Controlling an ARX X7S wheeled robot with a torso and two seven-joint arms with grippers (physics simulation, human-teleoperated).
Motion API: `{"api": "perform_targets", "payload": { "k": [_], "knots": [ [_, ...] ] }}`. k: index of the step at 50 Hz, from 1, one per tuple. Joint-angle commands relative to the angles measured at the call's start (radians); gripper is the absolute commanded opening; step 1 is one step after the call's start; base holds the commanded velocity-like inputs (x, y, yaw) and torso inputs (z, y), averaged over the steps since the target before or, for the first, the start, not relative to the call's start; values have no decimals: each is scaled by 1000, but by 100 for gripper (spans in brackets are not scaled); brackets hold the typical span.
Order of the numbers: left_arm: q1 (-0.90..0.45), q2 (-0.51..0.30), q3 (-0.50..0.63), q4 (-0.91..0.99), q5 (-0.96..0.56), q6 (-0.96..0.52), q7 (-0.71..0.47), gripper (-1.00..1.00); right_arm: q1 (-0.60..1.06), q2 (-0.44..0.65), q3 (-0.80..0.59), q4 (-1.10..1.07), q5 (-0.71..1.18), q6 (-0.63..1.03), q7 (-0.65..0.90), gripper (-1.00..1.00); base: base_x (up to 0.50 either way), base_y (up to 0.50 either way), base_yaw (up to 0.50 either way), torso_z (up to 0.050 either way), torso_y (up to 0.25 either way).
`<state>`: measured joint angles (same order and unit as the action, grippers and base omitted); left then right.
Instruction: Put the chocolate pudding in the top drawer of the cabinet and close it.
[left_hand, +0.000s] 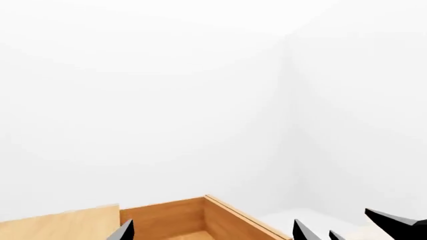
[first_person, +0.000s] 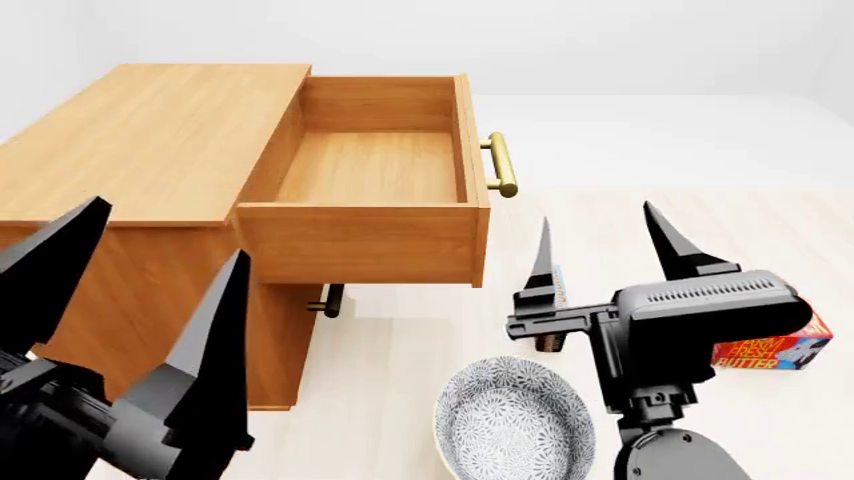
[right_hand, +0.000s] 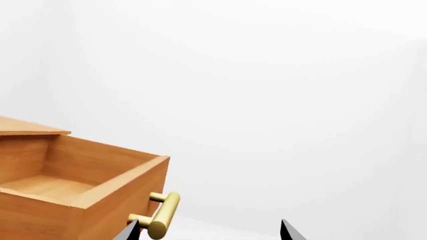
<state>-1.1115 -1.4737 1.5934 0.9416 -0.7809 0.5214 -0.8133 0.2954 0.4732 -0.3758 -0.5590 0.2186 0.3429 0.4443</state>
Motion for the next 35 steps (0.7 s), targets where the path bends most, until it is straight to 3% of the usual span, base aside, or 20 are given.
{"api": "perform_targets", "payload": {
  "k": [1,8,19,26,29,35],
  "knots": [
    [105,-32,72,-33,145,125,-18,100,88,6,5,13,20,105,-15,100,0,0,0,0,0],
    [130,-64,90,-52,174,193,-23,100,221,10,30,43,117,274,-70,100,0,0,0,0,0],
    [175,-77,127,-124,234,296,-58,100,465,-14,78,267,269,491,-184,100,0,0,0,0,0],
    [192,-36,135,-191,296,299,-134,100,583,-55,83,471,307,539,-247,100,0,0,0,0,0],
    [205,21,134,-238,350,305,-191,100,630,-73,75,570,312,553,-273,100,0,0,0,0,0],
    [228,42,119,-284,424,394,-302,100,726,-106,38,769,292,557,-324,100,0,0,0,0,0]
  ]
}}
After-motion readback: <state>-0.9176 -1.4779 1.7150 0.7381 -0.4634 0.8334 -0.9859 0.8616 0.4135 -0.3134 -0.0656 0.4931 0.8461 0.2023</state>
